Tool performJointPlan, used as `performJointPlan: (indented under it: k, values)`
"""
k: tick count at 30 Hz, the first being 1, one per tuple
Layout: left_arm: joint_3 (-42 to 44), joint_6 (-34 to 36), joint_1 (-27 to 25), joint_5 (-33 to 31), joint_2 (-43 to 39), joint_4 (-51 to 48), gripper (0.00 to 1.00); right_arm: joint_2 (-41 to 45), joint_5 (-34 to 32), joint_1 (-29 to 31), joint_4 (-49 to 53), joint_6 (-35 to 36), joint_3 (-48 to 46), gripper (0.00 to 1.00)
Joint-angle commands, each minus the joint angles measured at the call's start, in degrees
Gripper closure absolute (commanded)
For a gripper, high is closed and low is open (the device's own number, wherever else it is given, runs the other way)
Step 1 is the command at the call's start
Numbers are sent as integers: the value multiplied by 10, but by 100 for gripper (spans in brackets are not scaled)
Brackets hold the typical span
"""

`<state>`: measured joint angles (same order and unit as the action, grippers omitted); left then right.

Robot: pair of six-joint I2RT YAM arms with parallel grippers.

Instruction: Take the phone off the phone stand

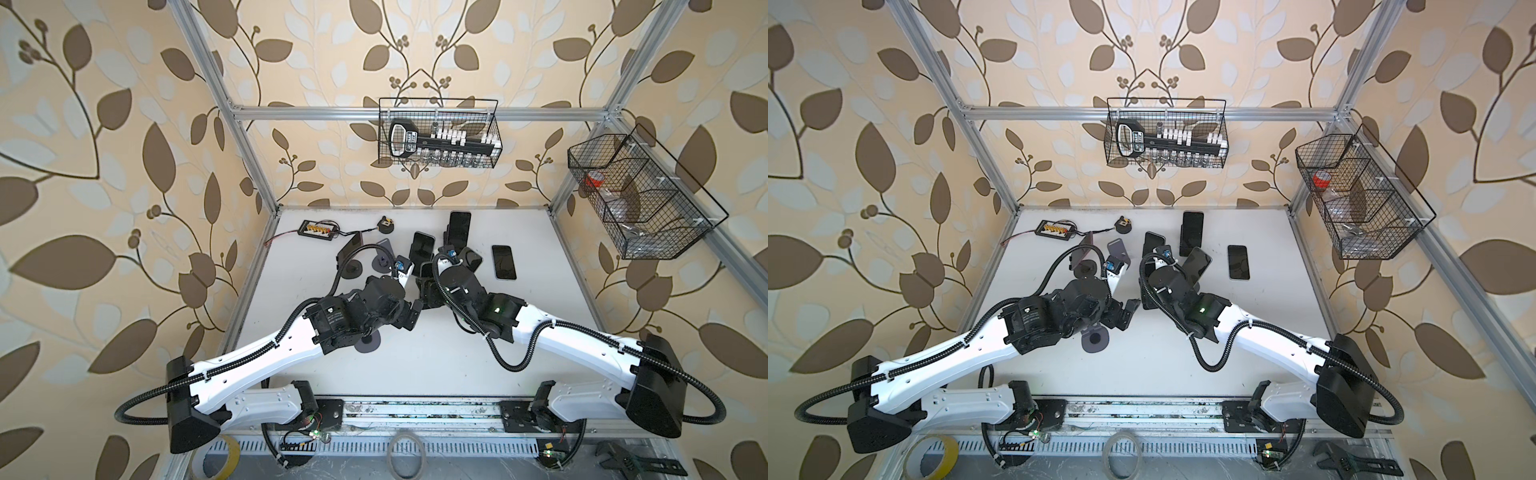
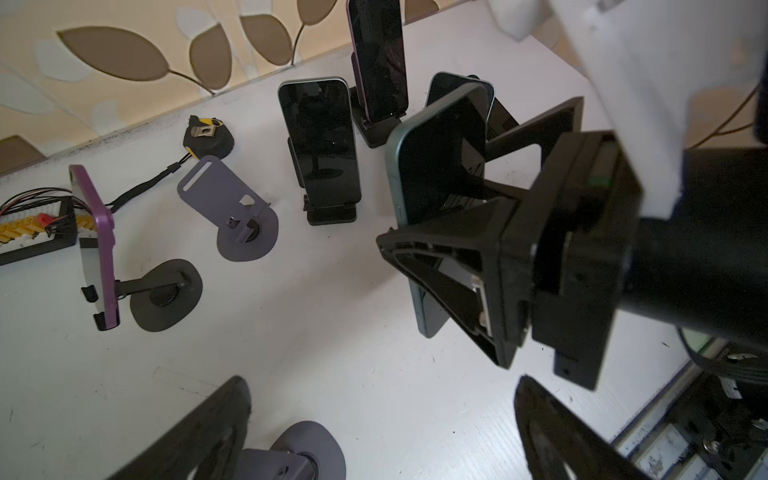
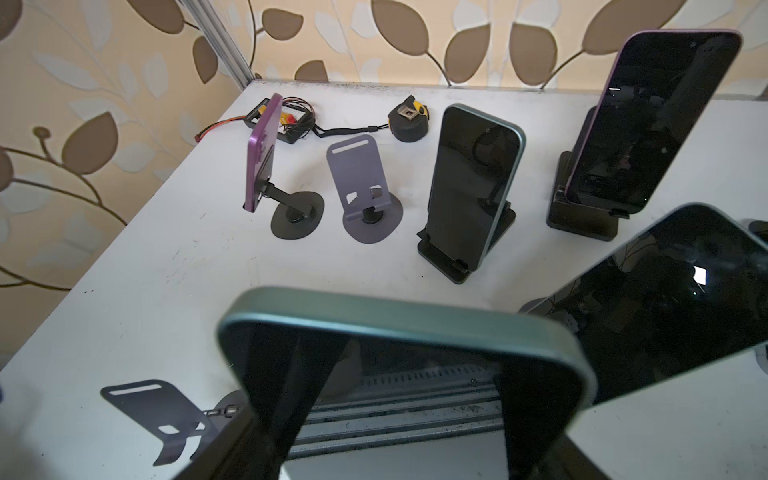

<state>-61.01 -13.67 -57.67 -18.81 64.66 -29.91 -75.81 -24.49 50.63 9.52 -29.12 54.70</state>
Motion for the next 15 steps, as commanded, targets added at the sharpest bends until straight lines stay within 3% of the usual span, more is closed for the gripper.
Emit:
performJointPlan:
  k: [1, 15]
  values:
    - [-24, 25, 4, 26, 14, 48, 1, 14, 10, -4, -13, -13, -7, 48]
    - [-19, 36, 4, 25, 21, 39, 1, -13, 88, -68, 1, 2, 10, 49]
